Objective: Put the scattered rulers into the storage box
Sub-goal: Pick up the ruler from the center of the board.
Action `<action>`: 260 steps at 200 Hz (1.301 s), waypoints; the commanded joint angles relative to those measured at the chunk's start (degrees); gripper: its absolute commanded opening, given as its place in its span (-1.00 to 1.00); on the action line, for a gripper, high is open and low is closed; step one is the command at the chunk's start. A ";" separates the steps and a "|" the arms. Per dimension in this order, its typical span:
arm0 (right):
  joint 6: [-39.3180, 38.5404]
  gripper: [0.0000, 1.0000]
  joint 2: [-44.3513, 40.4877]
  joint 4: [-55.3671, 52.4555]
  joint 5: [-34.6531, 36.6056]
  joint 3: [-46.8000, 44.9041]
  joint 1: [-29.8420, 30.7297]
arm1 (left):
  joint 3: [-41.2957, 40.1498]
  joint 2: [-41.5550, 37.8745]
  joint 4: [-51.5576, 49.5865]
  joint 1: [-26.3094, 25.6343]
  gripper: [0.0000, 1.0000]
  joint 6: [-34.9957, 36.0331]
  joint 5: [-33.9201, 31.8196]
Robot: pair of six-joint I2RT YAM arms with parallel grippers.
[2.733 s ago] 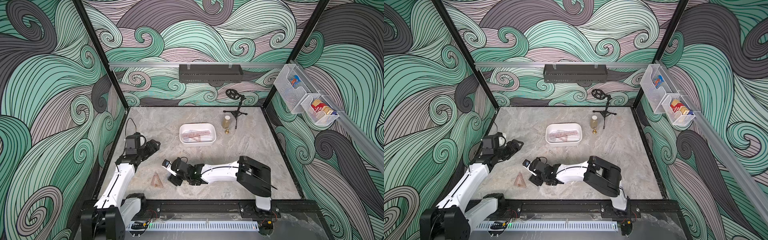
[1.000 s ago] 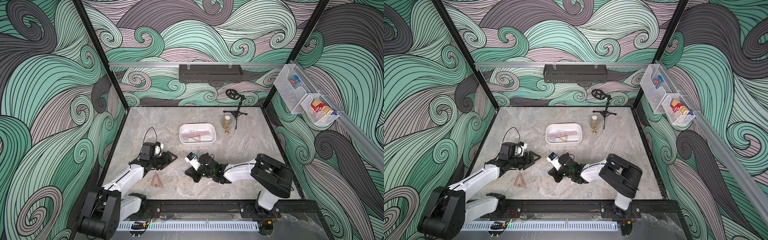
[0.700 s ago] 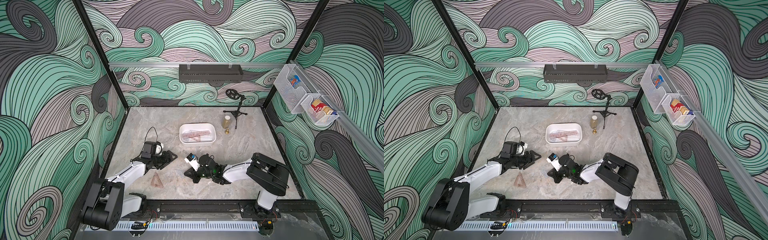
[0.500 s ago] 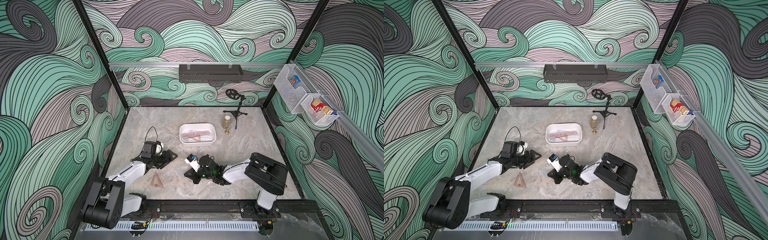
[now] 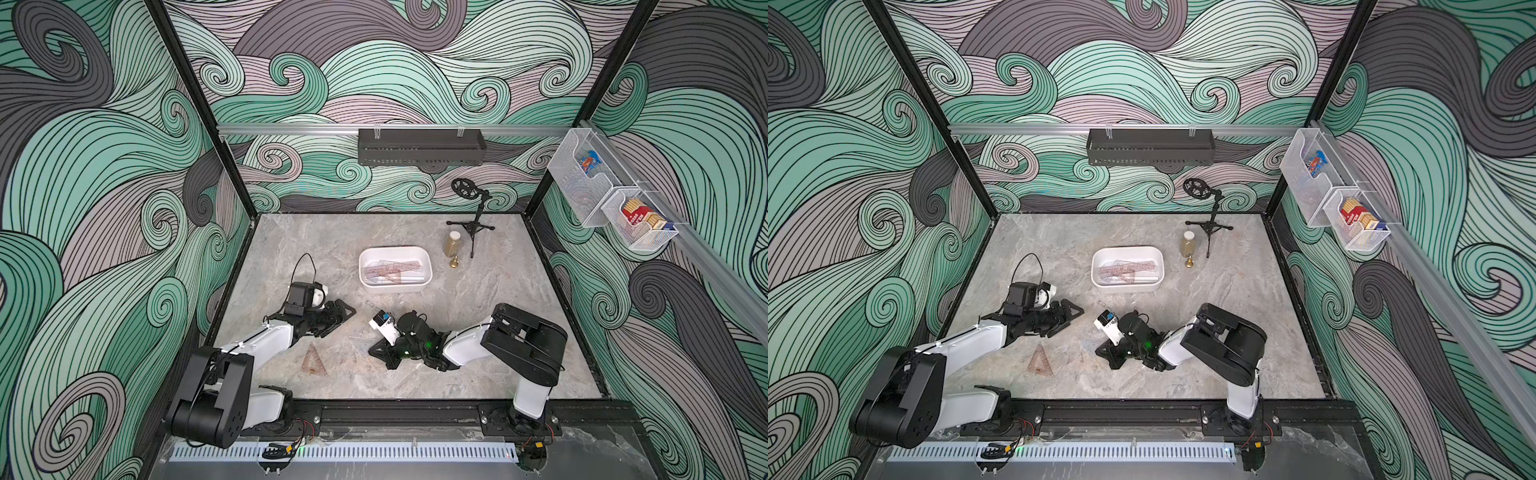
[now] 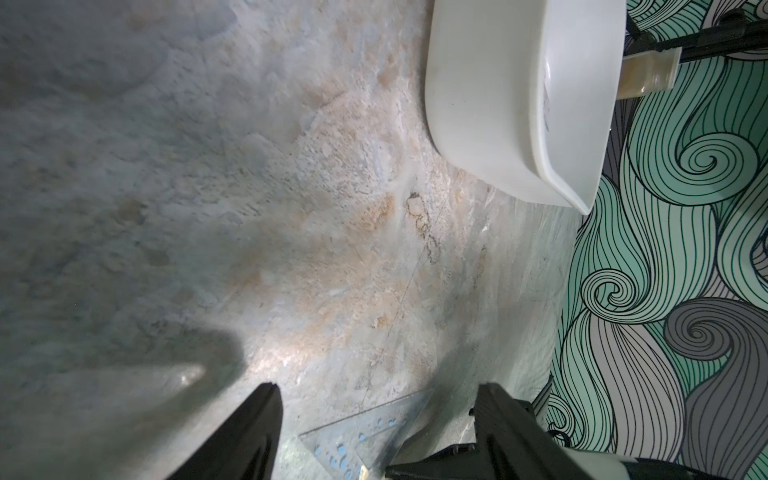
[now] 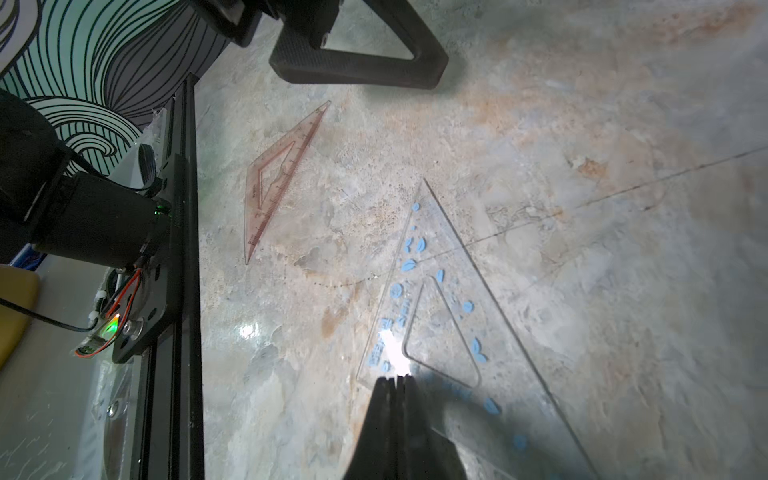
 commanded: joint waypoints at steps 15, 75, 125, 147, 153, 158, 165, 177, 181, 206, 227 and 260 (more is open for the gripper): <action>0.06 -1.00 1.71 -0.46 -0.49 -0.68 -0.50 | -0.70 1.21 2.76 -0.91 0.56 0.13 1.74; 0.32 -1.00 1.83 0.06 -0.84 -2.21 -0.69 | -1.06 2.08 3.70 -1.19 0.56 -0.12 2.00; 0.61 -1.00 1.78 0.69 -0.56 -3.24 -0.61 | -1.74 3.21 5.24 -1.60 0.57 -0.48 2.64; 0.25 -1.00 2.38 0.08 -0.45 -2.41 -0.86 | -2.20 3.52 6.79 -2.79 0.60 -1.03 3.30; 0.23 -1.00 2.50 0.04 -0.53 -2.29 -1.00 | -2.21 3.74 7.18 -3.30 0.60 -1.04 3.35; 0.24 -1.00 2.53 0.07 -0.65 -2.27 -1.07 | -2.27 3.91 7.24 -3.60 0.60 -1.16 3.19; 0.18 -1.00 2.41 -0.02 -0.85 -2.17 -1.19 | -2.39 3.97 7.29 -3.77 0.59 -1.43 3.13; 0.21 -1.00 1.03 -0.38 -1.14 -2.49 -1.45 | -2.56 3.73 7.36 -3.78 0.59 -1.65 2.83; 0.29 -1.00 0.02 -0.30 -1.13 -2.73 -1.46 | -2.57 3.49 7.07 -3.82 0.59 -1.64 2.65; 1.91 -1.00 -3.81 0.29 0.38 -3.54 -1.59 | -2.82 1.62 5.92 -3.78 0.57 -1.66 1.80; 2.17 -1.00 -3.19 -0.53 -0.20 -3.61 -2.01 | -3.08 1.77 5.40 -3.91 0.53 -1.40 2.24; 2.39 -1.00 -2.20 -1.45 1.30 -4.84 -2.56 | -3.34 1.64 4.66 -4.26 0.51 -1.29 2.60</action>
